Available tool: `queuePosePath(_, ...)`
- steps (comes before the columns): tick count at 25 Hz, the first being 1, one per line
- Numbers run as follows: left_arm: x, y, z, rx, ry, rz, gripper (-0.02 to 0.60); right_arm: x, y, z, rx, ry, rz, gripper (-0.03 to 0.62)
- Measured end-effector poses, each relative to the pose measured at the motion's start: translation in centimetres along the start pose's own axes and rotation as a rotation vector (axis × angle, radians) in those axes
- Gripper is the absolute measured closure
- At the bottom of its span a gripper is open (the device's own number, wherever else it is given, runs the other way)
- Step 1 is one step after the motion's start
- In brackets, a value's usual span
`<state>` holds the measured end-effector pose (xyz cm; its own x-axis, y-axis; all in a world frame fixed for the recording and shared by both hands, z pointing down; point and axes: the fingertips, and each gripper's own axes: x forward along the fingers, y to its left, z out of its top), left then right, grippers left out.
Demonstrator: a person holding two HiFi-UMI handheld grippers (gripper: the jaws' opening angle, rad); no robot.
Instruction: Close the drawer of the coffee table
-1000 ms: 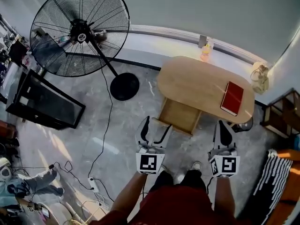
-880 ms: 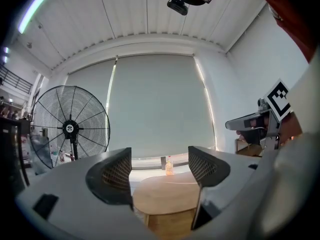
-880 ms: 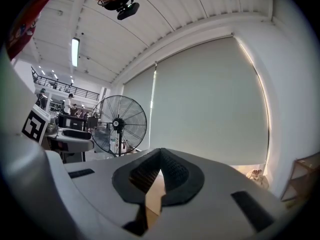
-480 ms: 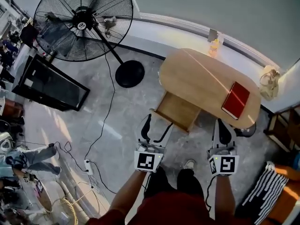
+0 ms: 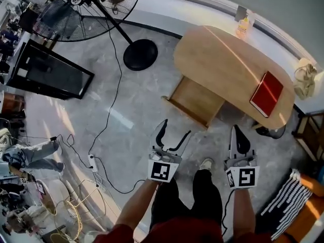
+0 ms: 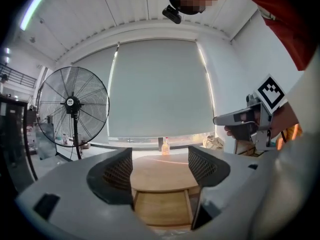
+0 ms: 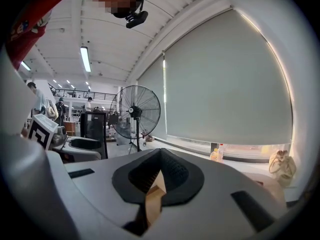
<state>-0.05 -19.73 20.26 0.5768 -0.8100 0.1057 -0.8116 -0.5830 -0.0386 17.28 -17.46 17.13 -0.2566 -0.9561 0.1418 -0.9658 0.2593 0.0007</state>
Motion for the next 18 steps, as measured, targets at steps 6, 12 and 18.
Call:
queuePosePath(6, 0.3, 2.6, -11.7, 0.163, 0.087, -0.106, 0.242, 3.2, 3.4, -10.5, 0.047, 0.045, -0.032, 0.597)
queuePosePath(12, 0.0, 4.4, -26.0, 0.149, 0.073, -0.136, 0.242, 5.3, 7.1, -24.4, -0.008, 0.067, -0.009, 0.597)
queuePosePath(18, 2.6, 5.2, -39.0, 0.150, 0.062, -0.140, 0.242, 7.4, 9.8, -35.7, -0.069, 0.054, 0.052, 0.597)
